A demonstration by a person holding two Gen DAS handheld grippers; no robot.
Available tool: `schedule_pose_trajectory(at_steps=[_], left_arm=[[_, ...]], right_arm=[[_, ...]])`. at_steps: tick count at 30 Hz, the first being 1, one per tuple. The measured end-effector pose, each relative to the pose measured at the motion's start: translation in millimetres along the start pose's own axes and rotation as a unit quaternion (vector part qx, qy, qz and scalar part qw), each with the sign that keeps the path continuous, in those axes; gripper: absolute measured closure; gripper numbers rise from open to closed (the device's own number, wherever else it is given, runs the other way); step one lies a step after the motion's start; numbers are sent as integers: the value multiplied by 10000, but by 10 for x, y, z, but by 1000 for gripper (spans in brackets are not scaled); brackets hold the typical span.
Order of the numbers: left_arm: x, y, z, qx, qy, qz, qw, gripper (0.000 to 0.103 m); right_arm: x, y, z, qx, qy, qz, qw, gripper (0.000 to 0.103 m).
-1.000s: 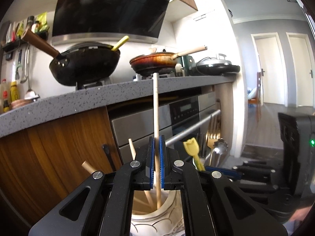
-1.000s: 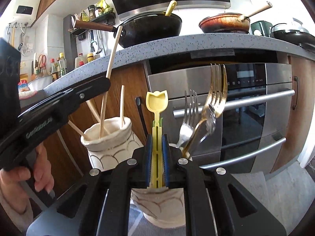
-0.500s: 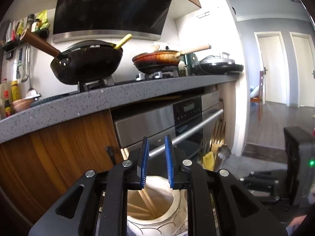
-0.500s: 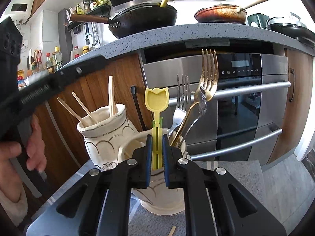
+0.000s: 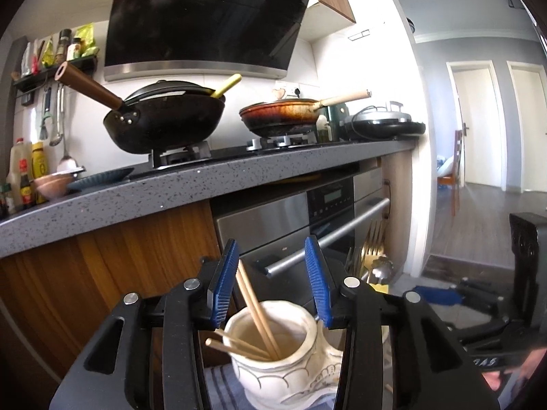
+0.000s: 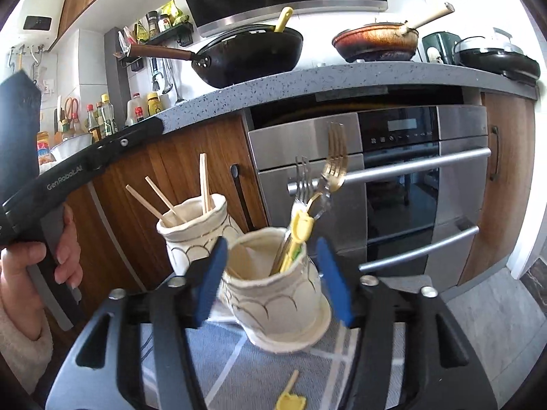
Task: Organize utensils
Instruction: 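Drop the chopstick into the taller pot while the right tool drops the yellow spoon into the smaller pot, then move both tools back down to the last utensils on the cloth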
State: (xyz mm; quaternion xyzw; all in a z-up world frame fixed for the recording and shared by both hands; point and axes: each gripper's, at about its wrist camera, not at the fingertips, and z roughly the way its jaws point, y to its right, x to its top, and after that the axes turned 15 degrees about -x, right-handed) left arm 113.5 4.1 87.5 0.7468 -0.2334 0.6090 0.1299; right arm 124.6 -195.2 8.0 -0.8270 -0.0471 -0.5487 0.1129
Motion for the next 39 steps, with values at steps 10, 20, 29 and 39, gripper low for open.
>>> schedule_pose_trajectory(at_steps=[10, 20, 29, 39], left_arm=[[-130, -21, -321, 112, -193, -337, 9992, 52], [-562, 26, -661, 33, -765, -883, 9932, 22], [-1075, 155, -694, -195, -1471, -1371, 9794, 18], [-1521, 353, -562, -424, -2085, -1518, 9652, 18]], right_arm=[[-12, 175, -371, -424, -326, -5, 9986, 12], [-375, 214, -492, -934, -1223, -267, 9877, 10], [-826, 100, -462, -850, -1972, -520, 9753, 11], [-1028, -12, -279, -588, -2687, -524, 9600, 63]])
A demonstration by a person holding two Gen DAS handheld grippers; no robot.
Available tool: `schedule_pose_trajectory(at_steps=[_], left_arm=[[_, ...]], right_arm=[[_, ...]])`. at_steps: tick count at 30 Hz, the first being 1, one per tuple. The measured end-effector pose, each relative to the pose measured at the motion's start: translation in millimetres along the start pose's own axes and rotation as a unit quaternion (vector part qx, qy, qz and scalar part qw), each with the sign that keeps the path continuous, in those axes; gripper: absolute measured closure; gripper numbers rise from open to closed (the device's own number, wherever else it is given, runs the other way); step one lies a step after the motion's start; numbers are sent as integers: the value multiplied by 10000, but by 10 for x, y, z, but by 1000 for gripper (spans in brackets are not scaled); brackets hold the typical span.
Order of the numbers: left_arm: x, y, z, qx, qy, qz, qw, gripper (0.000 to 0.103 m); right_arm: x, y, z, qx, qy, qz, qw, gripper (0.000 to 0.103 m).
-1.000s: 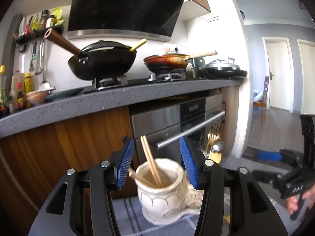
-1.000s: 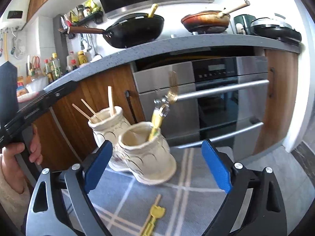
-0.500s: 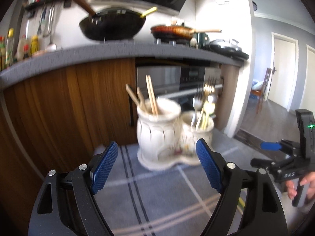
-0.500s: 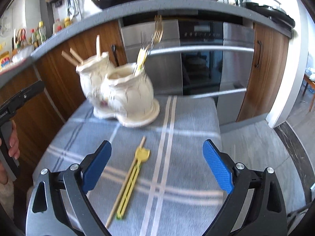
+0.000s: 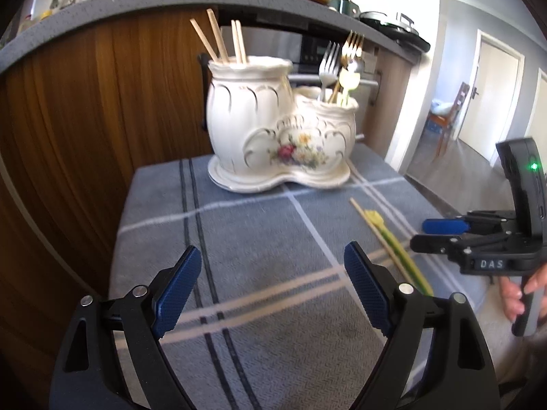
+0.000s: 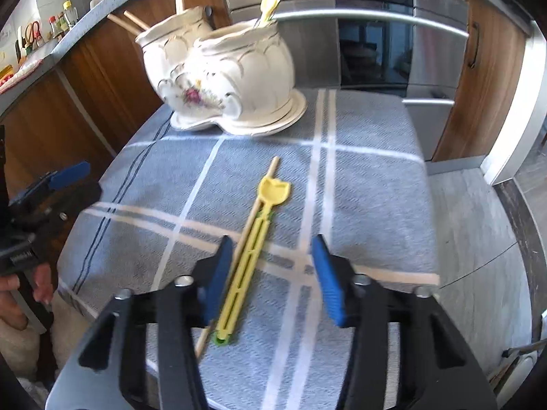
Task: Organize utensils
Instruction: 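Move both tools back down to the last utensils on the cloth, then grasp the last yellow tulip spoon with the right tool while the left tool grasps the last chopstick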
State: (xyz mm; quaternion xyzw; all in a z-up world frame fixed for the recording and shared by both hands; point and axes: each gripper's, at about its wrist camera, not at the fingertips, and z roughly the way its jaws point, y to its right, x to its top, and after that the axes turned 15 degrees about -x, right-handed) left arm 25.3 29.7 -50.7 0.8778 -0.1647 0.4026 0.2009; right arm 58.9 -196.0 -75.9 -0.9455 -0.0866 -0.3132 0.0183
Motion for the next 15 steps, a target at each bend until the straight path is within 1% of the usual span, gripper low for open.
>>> schedule_pose_trajectory(at_steps=[1, 2, 4, 6, 7, 15], left_arm=[[-11, 11, 24, -20, -29, 9, 10000, 18], [-18, 21, 42, -44, -46, 19, 10000, 18], [-20, 39, 60, -85, -60, 36, 9999, 18], [-31, 59, 80, -119, -75, 57, 9999, 18], [-30, 62, 93, -127, -78, 63, 9999, 18], [-28, 128, 125, -212, -95, 88, 9997, 18]], right_arm=[[3, -25, 10, 32, -30, -22, 10000, 68], [7, -57, 20, 45, -63, -49, 10000, 69], [12, -93, 35, 54, -114, -86, 9999, 76], [13, -130, 66, -35, -168, -162, 9997, 79], [19, -152, 79, -99, -179, -196, 9996, 83], [101, -219, 214, -552, -332, -281, 9975, 84]])
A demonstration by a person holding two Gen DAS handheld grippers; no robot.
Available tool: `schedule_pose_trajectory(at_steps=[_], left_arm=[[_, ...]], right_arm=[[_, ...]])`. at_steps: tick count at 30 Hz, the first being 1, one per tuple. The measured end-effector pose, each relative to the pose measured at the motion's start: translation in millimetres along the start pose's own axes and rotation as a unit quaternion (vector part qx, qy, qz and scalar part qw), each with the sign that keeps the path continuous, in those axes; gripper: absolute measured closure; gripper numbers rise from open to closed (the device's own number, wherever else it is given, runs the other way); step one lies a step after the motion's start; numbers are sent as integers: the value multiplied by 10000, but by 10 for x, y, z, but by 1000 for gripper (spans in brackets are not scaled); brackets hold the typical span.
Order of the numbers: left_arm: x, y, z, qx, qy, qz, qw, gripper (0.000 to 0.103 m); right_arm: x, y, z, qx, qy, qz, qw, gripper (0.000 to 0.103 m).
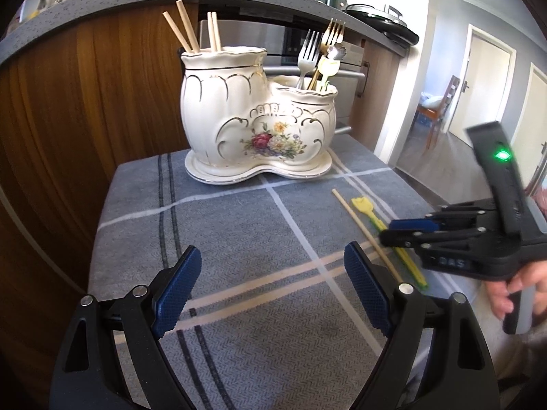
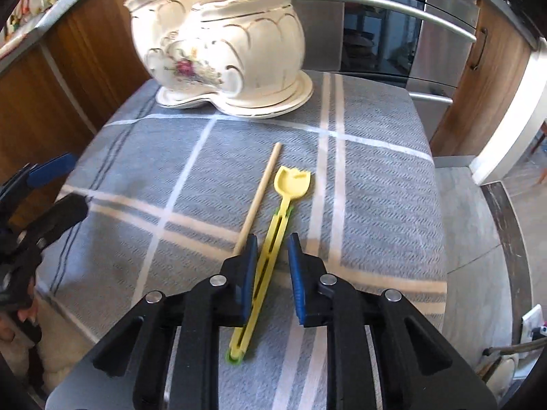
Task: Organize utensils
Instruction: 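Grasp the last yellow tulip spoon with the right tool while the left tool grasps the last chopstick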
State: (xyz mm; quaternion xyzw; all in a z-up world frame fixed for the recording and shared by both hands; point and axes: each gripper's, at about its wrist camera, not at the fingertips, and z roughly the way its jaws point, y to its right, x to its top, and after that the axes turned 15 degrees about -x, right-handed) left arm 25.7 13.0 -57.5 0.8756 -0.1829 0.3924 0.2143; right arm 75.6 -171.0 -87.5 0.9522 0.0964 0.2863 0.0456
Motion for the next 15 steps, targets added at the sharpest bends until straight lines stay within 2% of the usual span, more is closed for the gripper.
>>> schedule_pose_trajectory(at_steps=[5, 7, 15], left_arm=[[12, 74, 35, -8, -76, 54, 10000, 18], [17, 109, 45, -5, -108, 98, 9999, 18], [61, 338, 196, -77, -365, 190, 9991, 18]], right_arm=[[52, -35, 47, -204, 120, -165, 9996, 87], [38, 1, 46, -118, 139, -151, 9997, 93], [-46, 360, -67, 279, 296, 312, 9987, 93]])
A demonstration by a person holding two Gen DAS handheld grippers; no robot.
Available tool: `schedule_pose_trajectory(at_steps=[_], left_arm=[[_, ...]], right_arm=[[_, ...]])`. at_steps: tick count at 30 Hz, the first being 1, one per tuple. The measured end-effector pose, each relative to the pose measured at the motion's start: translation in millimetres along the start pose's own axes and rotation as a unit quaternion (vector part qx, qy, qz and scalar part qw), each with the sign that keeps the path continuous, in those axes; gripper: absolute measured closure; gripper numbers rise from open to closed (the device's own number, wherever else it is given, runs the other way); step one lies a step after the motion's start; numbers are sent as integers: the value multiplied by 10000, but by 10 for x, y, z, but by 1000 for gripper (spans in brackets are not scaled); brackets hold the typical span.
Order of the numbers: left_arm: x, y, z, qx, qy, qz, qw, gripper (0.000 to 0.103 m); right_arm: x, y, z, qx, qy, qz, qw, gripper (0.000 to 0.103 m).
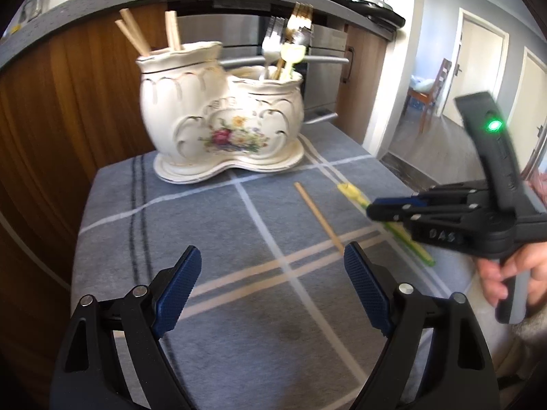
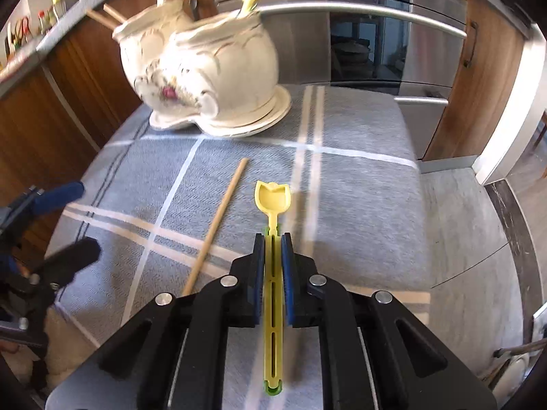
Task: Organize utensils
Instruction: 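Grasp the last yellow tulip spoon with the right tool while the left tool grasps the last chopstick, then lift and carry the yellow spoon and chopstick over the ceramic holder with both tools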
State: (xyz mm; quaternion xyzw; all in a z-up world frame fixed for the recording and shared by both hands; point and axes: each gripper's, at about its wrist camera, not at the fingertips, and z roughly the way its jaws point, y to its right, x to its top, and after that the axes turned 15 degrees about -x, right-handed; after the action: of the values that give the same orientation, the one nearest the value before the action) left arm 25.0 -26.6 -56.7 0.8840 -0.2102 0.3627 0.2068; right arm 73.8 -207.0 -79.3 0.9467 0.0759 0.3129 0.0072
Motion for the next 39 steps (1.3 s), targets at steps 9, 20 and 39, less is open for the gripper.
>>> schedule_pose_trajectory(at_steps=[9, 20, 39], left_arm=[[55, 238, 375, 58, -589, -138, 9982, 22], [79, 521, 783, 273, -1368, 101, 9902, 87], [141, 203, 118, -147, -537, 168, 9983, 98]], right_arm=[[-79, 418, -221, 201, 295, 397, 9986, 93], [-174, 635, -315, 406, 488, 519, 9966, 93], [-9, 524, -534, 793, 982, 584, 9903, 93]])
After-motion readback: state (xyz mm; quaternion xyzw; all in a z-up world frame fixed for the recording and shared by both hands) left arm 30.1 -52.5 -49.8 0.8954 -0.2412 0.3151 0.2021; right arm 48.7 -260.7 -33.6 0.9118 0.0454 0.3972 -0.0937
